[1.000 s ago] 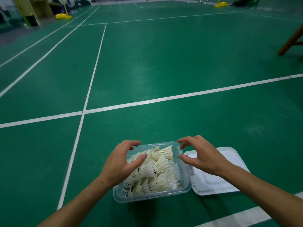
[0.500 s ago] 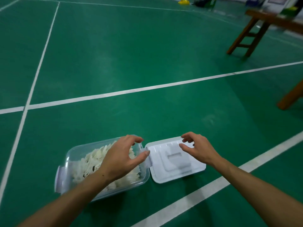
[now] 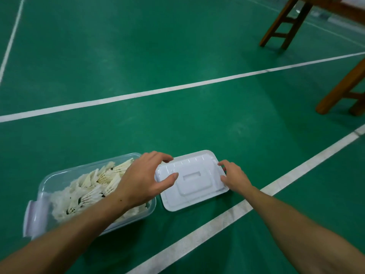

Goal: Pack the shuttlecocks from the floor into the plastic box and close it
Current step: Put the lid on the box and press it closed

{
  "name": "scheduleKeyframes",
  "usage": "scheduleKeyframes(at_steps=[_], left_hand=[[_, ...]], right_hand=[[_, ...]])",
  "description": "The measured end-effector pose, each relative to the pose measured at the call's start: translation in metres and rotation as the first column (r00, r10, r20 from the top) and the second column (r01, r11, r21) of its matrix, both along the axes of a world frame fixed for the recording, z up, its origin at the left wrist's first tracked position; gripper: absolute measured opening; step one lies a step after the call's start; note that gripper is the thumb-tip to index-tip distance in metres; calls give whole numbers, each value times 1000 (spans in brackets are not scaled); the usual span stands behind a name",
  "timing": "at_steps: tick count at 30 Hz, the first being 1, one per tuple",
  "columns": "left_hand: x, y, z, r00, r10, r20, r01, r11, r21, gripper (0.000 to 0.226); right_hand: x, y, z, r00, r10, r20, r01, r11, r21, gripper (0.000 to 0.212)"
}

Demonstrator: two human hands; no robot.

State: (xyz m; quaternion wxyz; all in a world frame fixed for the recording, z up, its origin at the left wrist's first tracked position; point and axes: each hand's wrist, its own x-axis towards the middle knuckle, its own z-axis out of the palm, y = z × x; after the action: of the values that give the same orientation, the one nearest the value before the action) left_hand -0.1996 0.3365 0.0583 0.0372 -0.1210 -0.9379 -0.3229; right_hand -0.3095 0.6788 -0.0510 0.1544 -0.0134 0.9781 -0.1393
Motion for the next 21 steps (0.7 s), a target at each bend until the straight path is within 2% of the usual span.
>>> scheduleKeyframes(at_steps=[7, 11, 14, 21], left_hand=[[5, -10, 4, 999, 33, -1, -33, 999, -4, 49], [10, -18, 11, 998, 58, -2, -58, 998, 4, 53], [12, -25, 15, 997, 73, -8, -73, 997, 27, 54], [9, -43, 20, 991, 136, -8, -134, 986, 100, 57]], right_hand=[[-2, 4, -2, 982, -179, 59, 185, 976, -118, 70], [-11, 10, 11, 977, -189, 102, 206, 959, -195, 55], [-17, 12, 32, 978, -198, 60, 207, 943, -259, 43], [-43, 10, 91, 946, -299, -125, 236, 900, -366, 40]])
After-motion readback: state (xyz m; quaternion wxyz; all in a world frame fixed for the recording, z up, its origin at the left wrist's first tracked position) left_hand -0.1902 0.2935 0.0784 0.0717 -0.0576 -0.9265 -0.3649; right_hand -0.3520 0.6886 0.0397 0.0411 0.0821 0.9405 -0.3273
